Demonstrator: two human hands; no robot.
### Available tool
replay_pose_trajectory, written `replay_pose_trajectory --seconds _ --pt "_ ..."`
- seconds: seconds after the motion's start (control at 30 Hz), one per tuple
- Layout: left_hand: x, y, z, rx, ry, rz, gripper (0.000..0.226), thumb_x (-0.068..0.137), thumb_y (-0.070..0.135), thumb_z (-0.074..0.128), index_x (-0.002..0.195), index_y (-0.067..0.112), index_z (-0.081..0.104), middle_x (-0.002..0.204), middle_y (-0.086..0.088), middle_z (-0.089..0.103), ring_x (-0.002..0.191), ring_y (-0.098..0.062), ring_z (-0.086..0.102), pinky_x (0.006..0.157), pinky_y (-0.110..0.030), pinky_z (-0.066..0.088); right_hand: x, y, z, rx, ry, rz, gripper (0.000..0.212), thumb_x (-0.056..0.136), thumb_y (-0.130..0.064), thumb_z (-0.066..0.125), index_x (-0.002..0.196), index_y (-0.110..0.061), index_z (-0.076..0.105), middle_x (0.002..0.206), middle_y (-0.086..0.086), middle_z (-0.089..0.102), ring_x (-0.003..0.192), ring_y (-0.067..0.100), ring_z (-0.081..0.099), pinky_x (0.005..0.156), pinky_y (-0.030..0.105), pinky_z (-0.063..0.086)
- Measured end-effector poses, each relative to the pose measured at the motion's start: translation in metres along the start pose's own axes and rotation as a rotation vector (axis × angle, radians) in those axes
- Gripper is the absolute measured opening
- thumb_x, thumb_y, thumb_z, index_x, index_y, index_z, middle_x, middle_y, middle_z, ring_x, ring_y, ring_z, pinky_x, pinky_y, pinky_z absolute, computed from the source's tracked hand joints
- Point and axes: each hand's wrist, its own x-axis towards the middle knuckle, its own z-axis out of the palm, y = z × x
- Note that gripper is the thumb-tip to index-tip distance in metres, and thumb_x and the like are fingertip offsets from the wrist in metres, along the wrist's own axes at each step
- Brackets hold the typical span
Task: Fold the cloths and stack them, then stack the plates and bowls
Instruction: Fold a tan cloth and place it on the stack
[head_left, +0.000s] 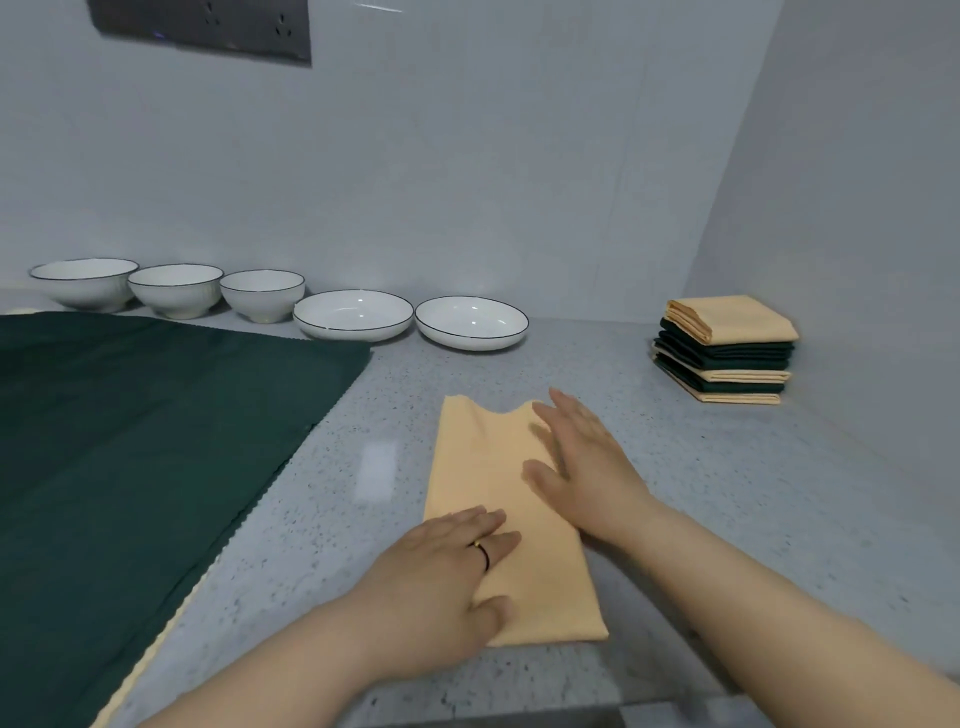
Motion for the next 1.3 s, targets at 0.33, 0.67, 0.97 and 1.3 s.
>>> replay_pose_trajectory --seconds 0.33,0.67,0.97,1.3 --pt "-0.026 0.016 -0.003 0.023 -0.016 0.014 0.056 0.096 0.045 0.034 0.147 0.032 0.015 0.156 0.015 0.001 0.143 -0.001 0.0 0.112 -0.016 0.002 -0.101 -0.006 -0.007 -0.009 -0.372 -0.189 0.124 0.04 -0.089 0.02 0.148 -0.028 0.005 0.134 -0.03 -0.005 0.129 -0.013 -0.007 0.106 0.007 -0.003" --pt "-0.064 -0.003 -0.01 -0.109 -0.078 0.068 0.125 0.027 0.085 0.035 0.141 0.046 0.003 0.131 0.041 -0.014 0.109 0.034 -0.023 0.082 0.015 -0.014 -0.119 0.008 0.015 -0.07 -0.071 -0.313 0.083 0.065 -0.082 0.035 0.13 -0.031 0.041 0.139 -0.011 0.047 0.124 -0.007 0.035 0.102 0.009 0.027" --pt "-0.055 -0.015 -0.011 -0.068 -0.008 0.101 0.13 0.024 0.097 0.027 0.141 0.045 0.005 0.13 0.041 -0.01 0.125 0.023 -0.01 0.094 0.009 -0.01 -0.117 0.012 0.011 0.479 0.057 -0.163 0.024 0.069 -0.047 0.051 0.082 -0.037 0.069 0.093 -0.044 0.059 0.104 -0.011 0.054 0.088 0.004 0.039" --pt "-0.035 -0.013 0.001 -0.154 0.34 0.026 0.04 0.074 0.04 0.046 0.112 0.043 0.057 0.118 0.024 0.054 0.116 -0.002 0.049 0.097 -0.013 0.037 -0.111 0.016 0.005 0.495 0.079 -0.146 0.013 0.066 -0.039 0.062 0.077 -0.045 0.065 0.091 -0.045 0.058 0.102 -0.018 0.05 0.088 0.001 0.035"
